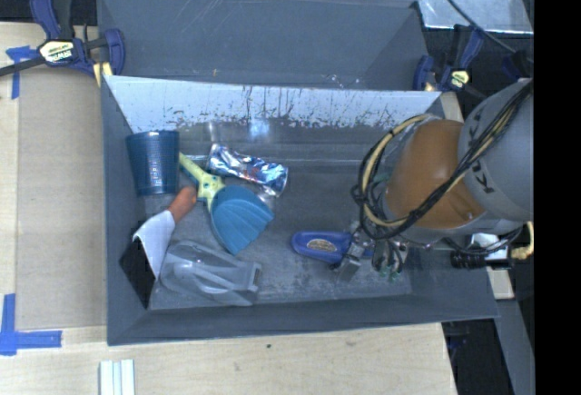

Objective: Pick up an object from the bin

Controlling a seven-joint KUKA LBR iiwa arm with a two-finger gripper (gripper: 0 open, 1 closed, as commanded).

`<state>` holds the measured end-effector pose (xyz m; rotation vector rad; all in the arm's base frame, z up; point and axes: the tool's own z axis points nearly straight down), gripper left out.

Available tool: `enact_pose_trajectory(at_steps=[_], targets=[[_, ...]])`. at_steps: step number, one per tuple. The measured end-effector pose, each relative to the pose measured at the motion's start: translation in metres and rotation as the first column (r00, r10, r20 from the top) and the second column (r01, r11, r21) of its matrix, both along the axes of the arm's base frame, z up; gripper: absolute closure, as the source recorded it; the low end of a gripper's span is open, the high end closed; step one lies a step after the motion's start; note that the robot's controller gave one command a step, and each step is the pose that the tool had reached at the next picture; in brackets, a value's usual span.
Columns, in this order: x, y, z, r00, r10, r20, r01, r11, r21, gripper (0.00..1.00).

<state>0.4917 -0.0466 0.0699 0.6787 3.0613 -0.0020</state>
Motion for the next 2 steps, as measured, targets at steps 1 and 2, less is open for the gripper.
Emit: enact_pose_trajectory(at_steps=[1,2], targets=[[0.0,0.0,0.0,1.0,0.001,0.0,-0.001,1.0,0.0,1.0],[-0.0007,-0.0001,0.0093,1.0,0.002,-0.002,-0.002,1.0,0.0,1.0]])
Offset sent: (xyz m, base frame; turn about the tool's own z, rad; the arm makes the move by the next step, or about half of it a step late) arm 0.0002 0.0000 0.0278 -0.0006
